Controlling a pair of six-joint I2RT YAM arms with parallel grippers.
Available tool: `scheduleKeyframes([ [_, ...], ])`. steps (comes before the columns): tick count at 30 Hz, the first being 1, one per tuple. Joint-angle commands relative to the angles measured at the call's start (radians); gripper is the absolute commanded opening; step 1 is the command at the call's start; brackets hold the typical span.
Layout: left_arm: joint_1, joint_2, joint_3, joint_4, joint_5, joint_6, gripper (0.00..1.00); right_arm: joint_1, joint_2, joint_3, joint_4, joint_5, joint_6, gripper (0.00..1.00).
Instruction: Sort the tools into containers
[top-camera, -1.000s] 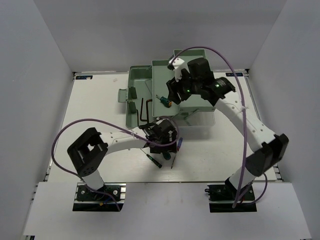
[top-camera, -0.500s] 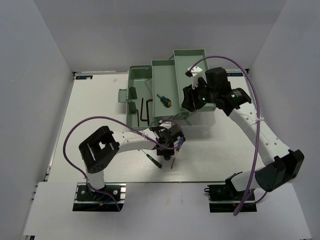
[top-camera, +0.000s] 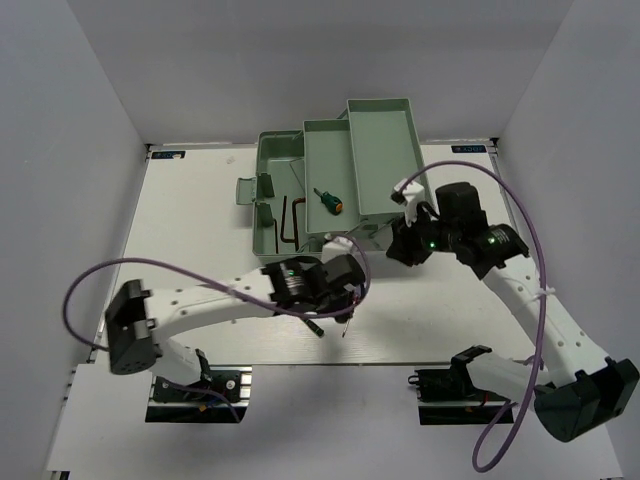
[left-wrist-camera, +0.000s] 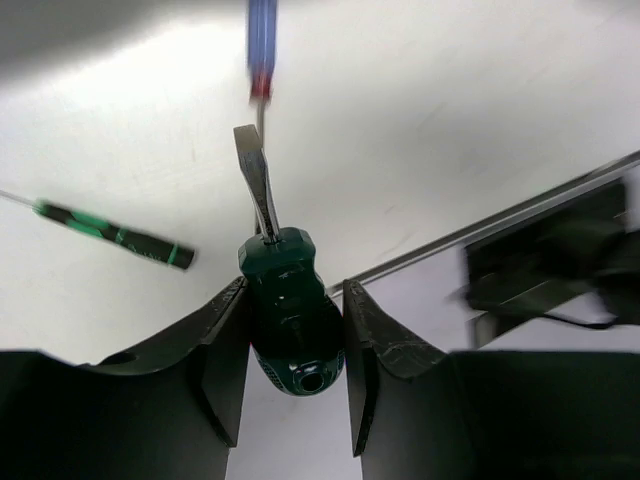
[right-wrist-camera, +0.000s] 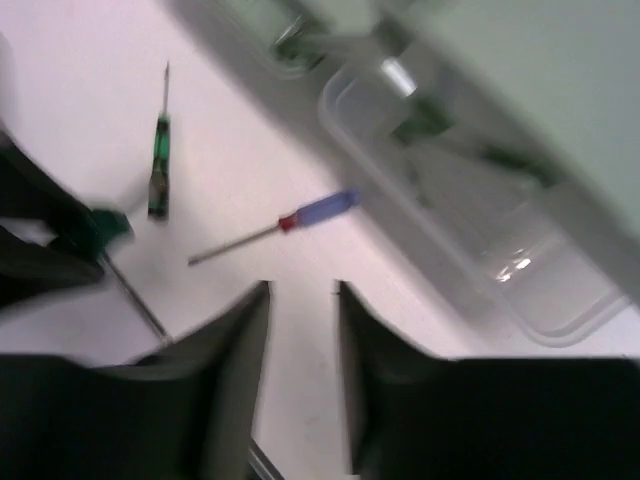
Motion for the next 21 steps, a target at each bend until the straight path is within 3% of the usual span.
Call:
scheduleKeyframes([
  [1, 0.033, -0.15, 0.086, -0.064, -0.131, 0.044, 0.05, -0.004, -0.074, -0.072, -0.075, -0.139, -0.112, 0.44],
  [3, 0.048, -0.167, 0.12, -0.074, -0.218, 0.068, 0.05, -0.002, -0.149, -0.16, -0.06, -0.177, -0.131, 0.51],
  [6, 0.118, -0.138, 0.187, -0.08, -0.29, 0.148, 0.05, 0.004, -0.189, -0.253, -0.044, -0.198, -0.147, 0.46],
  [10, 0.293, 0.008, 0.302, -0.002, -0.271, 0.244, 0.05, 0.007, -0.176, -0.308, -0.078, -0.194, -0.116, 0.32],
  [14, 0.434, 0.134, 0.419, 0.1, -0.176, 0.33, 0.07, 0.007, -0.171, -0.345, -0.072, -0.2, -0.075, 0.32],
  [16, 0.49, 0.239, 0.527, 0.1, -0.127, 0.384, 0.13, 0.014, -0.182, -0.378, -0.047, -0.206, -0.055, 0.33],
  [18, 0.514, 0.316, 0.612, 0.057, -0.102, 0.409, 0.22, 0.022, -0.2, -0.423, -0.028, -0.204, -0.018, 0.47],
  [19, 0.524, 0.35, 0.681, 0.046, -0.071, 0.435, 0.37, 0.028, -0.209, -0.431, -0.011, -0.198, -0.01, 0.49],
  [21, 0.536, 0.428, 0.737, 0.018, -0.06, 0.448, 0.51, 0.034, -0.214, -0.454, 0.006, -0.186, 0.016, 0.52],
])
